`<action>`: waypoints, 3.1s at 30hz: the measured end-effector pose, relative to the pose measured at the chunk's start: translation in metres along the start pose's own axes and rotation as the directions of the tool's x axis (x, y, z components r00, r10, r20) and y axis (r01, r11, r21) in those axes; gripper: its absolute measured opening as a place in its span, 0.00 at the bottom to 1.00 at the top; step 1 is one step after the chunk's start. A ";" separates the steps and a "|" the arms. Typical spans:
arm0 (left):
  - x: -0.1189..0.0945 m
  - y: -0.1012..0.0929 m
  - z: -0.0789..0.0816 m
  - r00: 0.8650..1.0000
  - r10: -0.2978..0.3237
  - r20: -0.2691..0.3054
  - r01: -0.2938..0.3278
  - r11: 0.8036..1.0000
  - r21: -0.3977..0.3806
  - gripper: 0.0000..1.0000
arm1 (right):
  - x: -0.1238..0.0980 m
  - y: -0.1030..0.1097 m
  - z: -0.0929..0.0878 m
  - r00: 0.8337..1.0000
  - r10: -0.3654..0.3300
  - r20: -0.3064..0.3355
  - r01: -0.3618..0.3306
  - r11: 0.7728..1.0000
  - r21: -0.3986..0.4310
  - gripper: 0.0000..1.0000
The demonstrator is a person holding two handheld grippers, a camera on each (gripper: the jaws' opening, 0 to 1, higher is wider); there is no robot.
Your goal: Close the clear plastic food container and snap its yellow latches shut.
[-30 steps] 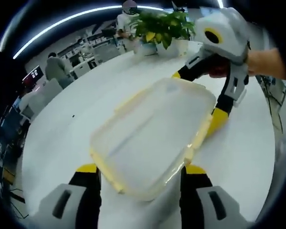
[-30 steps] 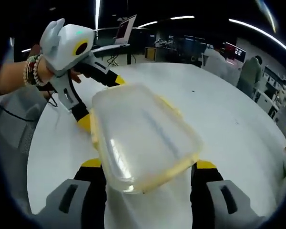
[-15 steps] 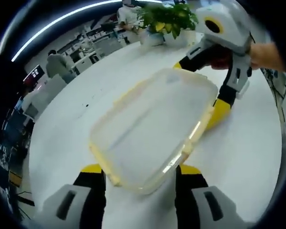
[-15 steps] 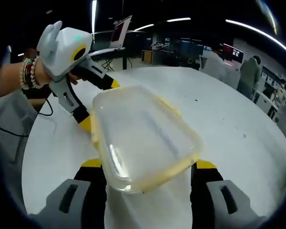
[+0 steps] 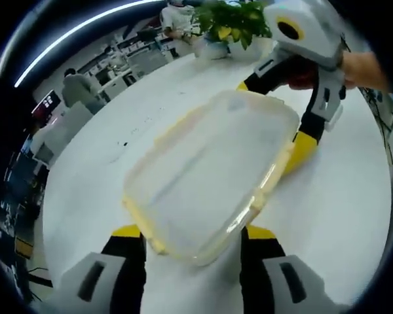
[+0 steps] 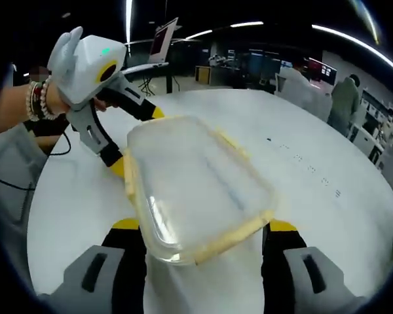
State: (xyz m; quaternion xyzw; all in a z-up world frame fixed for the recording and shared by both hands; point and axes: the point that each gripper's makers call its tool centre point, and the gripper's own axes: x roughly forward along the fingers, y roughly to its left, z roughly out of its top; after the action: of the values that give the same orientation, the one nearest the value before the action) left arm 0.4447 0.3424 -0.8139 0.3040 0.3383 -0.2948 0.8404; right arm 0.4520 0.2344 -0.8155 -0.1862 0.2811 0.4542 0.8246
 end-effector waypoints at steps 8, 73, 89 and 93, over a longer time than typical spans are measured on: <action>-0.009 -0.003 -0.001 1.000 0.002 0.009 -0.002 1.000 -0.007 0.57 | -0.011 0.002 0.000 1.000 0.005 -0.014 -0.006 1.000 -0.020 0.69; -0.287 -0.046 -0.150 0.819 0.227 0.528 0.073 0.870 -0.488 0.99 | -0.227 0.199 -0.007 0.815 -0.519 0.258 0.419 0.835 0.357 0.96; -0.276 -0.061 -0.165 0.841 0.322 0.434 -0.014 0.816 -0.578 0.86 | -0.209 0.210 -0.057 0.804 -0.575 0.151 0.395 0.707 0.586 0.86; -0.289 -0.059 -0.144 0.761 0.323 0.563 0.041 0.842 -0.538 0.71 | -0.206 0.212 -0.053 0.818 -0.545 0.185 0.346 0.721 0.600 0.87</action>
State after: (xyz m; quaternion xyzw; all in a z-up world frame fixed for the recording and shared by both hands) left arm 0.1741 0.4905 -0.7004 -0.0264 0.0766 -0.2100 0.9743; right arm 0.1666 0.1819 -0.7377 0.0746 0.1926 0.1657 0.9643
